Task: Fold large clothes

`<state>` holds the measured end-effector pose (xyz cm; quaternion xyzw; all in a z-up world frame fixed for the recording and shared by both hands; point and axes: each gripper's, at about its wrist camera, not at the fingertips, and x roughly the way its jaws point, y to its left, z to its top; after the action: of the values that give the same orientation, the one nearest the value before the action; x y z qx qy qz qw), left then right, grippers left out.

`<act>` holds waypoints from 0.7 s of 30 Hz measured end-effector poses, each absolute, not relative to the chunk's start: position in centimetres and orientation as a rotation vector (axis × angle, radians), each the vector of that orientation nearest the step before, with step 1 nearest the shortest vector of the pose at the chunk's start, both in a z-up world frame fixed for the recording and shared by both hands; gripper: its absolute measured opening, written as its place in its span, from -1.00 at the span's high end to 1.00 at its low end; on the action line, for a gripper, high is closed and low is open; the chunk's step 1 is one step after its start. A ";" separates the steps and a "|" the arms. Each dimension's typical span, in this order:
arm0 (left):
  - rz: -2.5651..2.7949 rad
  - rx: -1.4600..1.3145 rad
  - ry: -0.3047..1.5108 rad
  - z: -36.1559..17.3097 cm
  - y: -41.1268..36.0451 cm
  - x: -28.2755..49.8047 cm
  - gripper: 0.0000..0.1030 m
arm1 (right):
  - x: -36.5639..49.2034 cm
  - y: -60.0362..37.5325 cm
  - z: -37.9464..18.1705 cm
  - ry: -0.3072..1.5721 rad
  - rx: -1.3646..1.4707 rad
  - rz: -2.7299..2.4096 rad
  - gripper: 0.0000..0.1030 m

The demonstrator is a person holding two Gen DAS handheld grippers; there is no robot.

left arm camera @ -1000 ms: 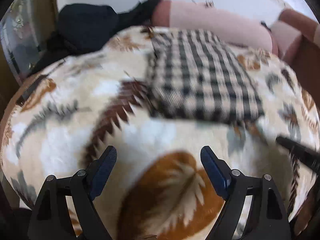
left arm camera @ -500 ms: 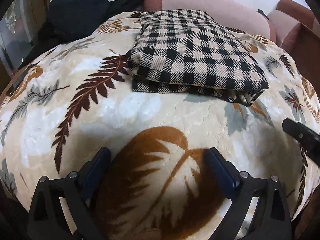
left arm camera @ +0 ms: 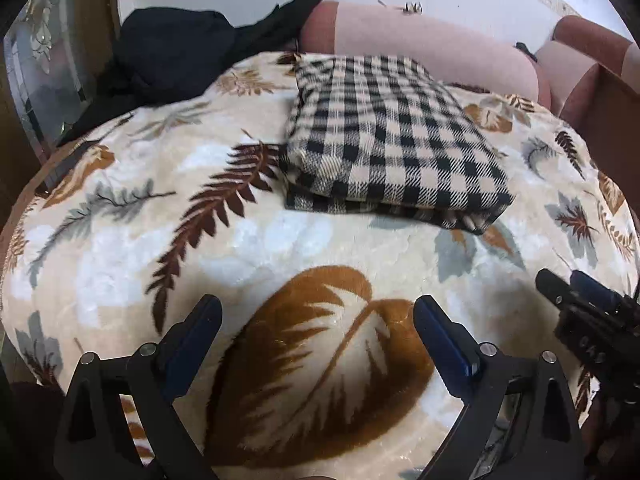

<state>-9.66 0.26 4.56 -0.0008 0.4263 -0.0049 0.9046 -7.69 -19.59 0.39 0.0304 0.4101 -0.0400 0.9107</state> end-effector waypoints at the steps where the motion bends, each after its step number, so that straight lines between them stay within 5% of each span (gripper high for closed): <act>1: -0.012 -0.001 0.877 4.7 0.3 -9.9 -0.87 | -7.8 -19.5 0.4 0.844 0.059 -0.081 -0.26; 21: -0.038 -0.025 0.911 4.4 0.2 -11.1 -0.87 | -8.6 -17.2 0.2 0.834 -0.025 -0.059 -0.33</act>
<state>-11.11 0.16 4.41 -0.0121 0.4400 -0.0184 0.8977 -8.65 -17.18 0.20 -0.0122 0.4048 -0.0286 0.9139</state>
